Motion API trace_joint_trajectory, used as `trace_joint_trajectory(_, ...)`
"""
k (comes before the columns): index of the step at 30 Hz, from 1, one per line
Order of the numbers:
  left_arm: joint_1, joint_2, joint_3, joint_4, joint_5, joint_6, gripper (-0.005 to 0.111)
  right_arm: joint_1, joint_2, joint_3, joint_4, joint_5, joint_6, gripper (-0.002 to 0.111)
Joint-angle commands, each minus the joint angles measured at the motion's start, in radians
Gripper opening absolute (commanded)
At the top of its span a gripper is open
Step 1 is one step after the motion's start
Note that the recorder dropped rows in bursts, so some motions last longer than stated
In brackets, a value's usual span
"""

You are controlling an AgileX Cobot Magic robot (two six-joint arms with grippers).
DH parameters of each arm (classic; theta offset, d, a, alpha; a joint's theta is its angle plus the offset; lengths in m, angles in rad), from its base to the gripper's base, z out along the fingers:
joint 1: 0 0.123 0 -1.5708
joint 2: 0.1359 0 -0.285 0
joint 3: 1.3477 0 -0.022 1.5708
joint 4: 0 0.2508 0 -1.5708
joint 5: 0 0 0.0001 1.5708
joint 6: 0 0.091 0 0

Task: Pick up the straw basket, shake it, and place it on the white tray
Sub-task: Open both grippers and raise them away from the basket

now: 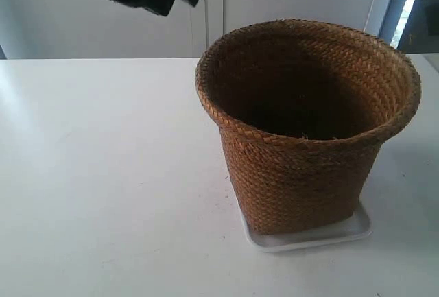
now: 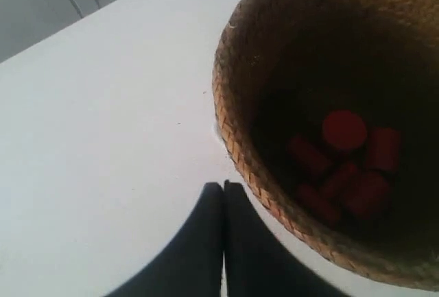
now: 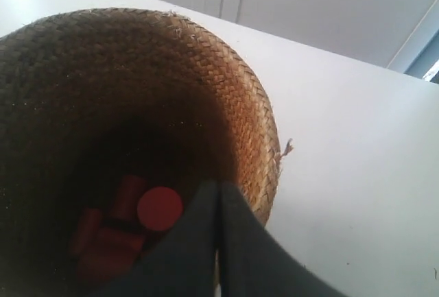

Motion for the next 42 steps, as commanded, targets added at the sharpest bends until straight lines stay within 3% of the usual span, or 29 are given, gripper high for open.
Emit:
trace_joint_trajectory(1, -0.006, -0.097, 0.178, -0.045, -0.149, -0.023, 0.000, -0.004, -0.085, 0.083, 0.004, -0.082, -0.009, 0.000)
trace_joint_trajectory(7, -0.006, -0.320, 0.404, -0.045, -0.418, -0.019, 0.000, -0.004, -0.123, 0.141, 0.033, -0.087, 0.033, 0.000)
trace_joint_trajectory(10, -0.006, -0.418, 0.475, -0.045, -0.466, 0.002, 0.000, -0.004, -0.121, 0.141, 0.033, -0.089, 0.033, 0.000)
trace_joint_trajectory(12, -0.006, -0.475, 0.519, -0.045, -0.440, 0.052, 0.000, -0.004, -0.121, 0.141, 0.033, -0.089, 0.033, 0.000)
trace_joint_trajectory(16, -0.006, -0.526, 0.555, -0.044, -0.169, 0.088, 0.000, -0.004, -0.121, 0.141, 0.033, -0.089, 0.033, 0.000)
trace_joint_trajectory(19, -0.006, -0.526, 0.555, -0.044, -0.090, 0.088, 0.000, -0.004, -0.121, 0.141, 0.033, -0.087, 0.033, 0.000)
trace_joint_trajectory(32, -0.003, -0.534, 0.555, 0.022, -0.064, 0.102, 0.000, -0.004, -0.121, 0.141, 0.033, -0.089, 0.033, 0.000)
trace_joint_trajectory(36, 0.066, -0.551, 0.570, 0.030, -0.113, 0.135, 0.000, -0.004, -0.121, 0.141, 0.033, -0.089, 0.033, 0.000)
trace_joint_trajectory(42, 0.256, -0.608, 0.694, -0.031, -0.377, 0.135, 0.000, -0.004, -0.121, 0.141, 0.033, -0.087, 0.033, 0.000)
